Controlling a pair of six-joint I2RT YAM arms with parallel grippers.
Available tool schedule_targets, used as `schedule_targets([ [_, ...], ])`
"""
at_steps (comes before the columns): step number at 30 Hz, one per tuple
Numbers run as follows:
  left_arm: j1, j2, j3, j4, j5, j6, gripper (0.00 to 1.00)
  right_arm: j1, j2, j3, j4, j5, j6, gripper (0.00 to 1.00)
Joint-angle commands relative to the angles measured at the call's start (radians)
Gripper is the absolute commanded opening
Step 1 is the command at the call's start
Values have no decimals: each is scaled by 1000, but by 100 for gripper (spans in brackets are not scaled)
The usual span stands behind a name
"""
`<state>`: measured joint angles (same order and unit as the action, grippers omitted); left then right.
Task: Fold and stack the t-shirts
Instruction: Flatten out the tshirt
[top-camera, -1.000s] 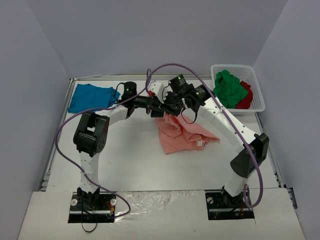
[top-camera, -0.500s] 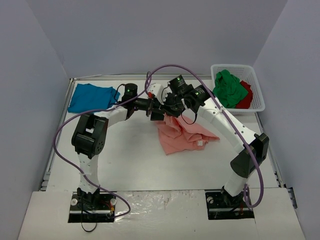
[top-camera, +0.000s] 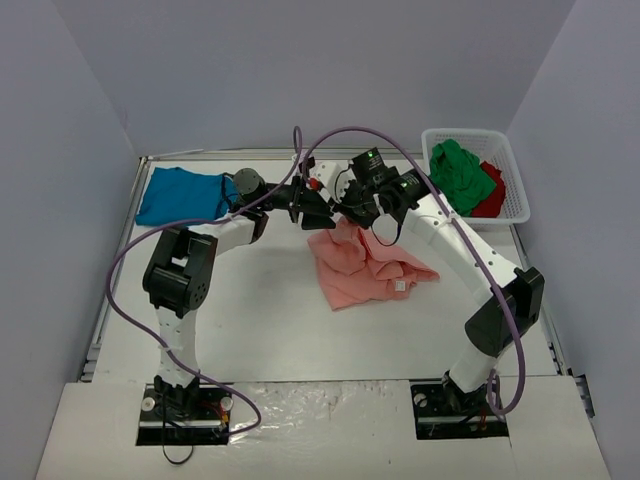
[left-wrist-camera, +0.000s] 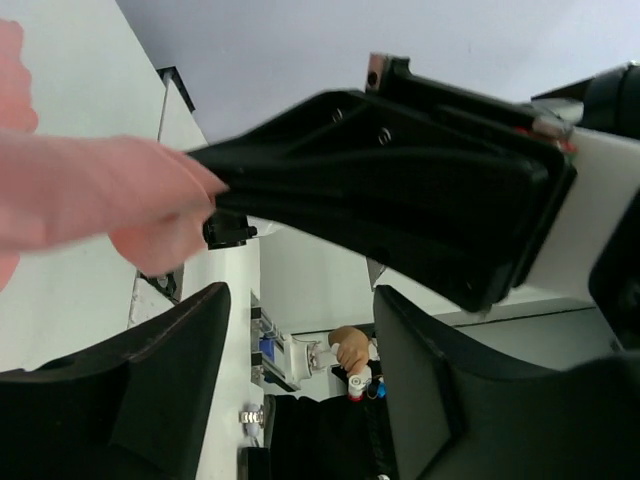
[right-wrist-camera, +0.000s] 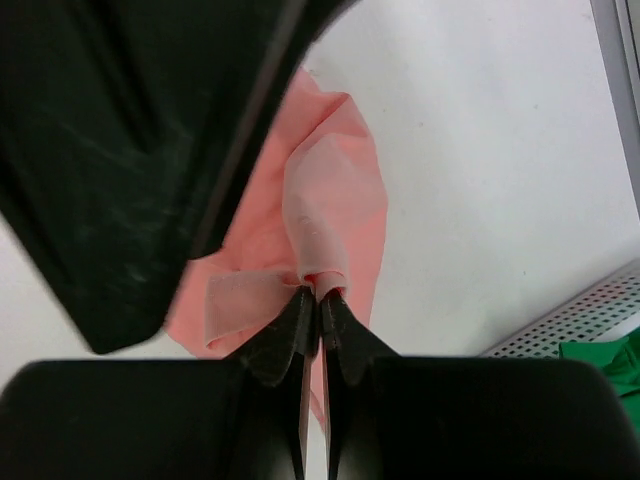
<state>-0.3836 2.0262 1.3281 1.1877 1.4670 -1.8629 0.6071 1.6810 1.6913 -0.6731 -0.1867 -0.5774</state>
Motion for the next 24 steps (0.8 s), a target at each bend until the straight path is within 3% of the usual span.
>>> schedule_targets([
  [1,22,-41,20,324,136,-81,56,-27,-21,-2,17,-8,4,0],
  [6,46,-40,22,383,121,-56,52,-61,-17,7,15,-37,16,0],
  [11,84,-29,-17,388,89,79,50,-99,3,34,6,-105,34,0],
  [21,89,124,78,385,12,263,58,-109,65,177,-118,-275,37,0],
  [24,86,172,109,302,-10,341,60,-109,80,205,-138,-281,37,0],
])
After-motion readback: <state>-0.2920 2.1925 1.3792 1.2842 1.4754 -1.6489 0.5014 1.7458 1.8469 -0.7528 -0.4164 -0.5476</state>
